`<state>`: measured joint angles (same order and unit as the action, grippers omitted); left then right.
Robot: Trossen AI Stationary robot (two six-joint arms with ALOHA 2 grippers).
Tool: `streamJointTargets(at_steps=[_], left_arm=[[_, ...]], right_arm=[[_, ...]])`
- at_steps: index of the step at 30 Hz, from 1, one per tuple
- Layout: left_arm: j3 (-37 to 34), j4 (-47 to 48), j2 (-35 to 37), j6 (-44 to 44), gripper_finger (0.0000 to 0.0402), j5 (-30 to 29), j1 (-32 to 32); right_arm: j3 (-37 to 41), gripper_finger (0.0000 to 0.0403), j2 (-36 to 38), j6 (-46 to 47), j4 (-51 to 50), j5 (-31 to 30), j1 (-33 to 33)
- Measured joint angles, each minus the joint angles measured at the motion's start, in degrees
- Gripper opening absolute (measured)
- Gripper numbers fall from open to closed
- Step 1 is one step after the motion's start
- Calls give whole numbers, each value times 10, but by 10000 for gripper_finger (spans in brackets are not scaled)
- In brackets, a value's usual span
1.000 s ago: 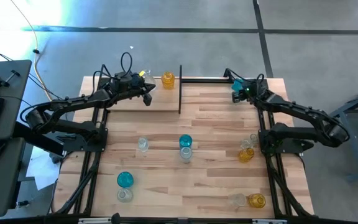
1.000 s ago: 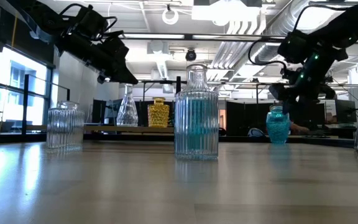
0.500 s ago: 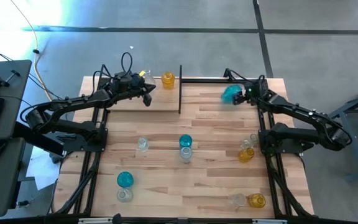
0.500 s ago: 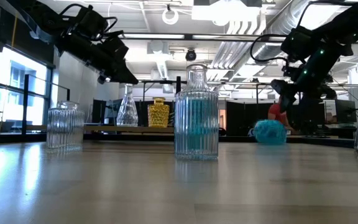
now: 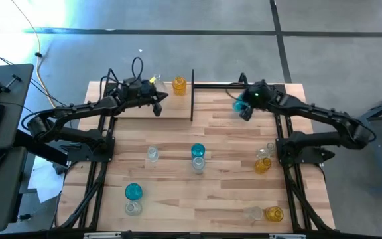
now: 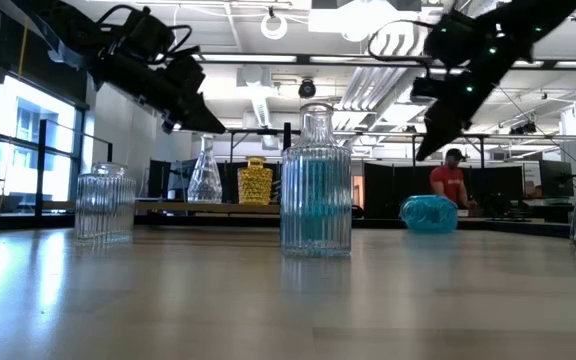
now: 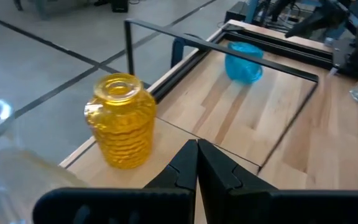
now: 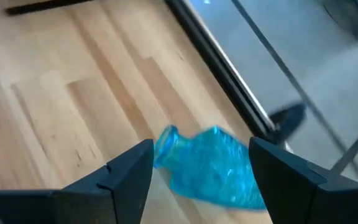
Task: Sort vases onto shelf
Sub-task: Put the blue vase on the shelf
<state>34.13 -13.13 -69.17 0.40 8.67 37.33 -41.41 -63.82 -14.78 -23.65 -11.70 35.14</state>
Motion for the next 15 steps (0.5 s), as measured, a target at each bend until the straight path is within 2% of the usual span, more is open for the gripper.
streamJointTargets(at_steps=[6,10,15], left_arm=[[0,0,0,13,0,-1,-12],[0,6,0,26,0,-1,-17],[-5,14,0,40,0,-1,-21]], right_arm=[[-91,248,-118,-100,-100,-4,-15],[-134,248,-188,-165,-154,-38,-25],[-168,248,-252,-221,-165,-73,-31]])
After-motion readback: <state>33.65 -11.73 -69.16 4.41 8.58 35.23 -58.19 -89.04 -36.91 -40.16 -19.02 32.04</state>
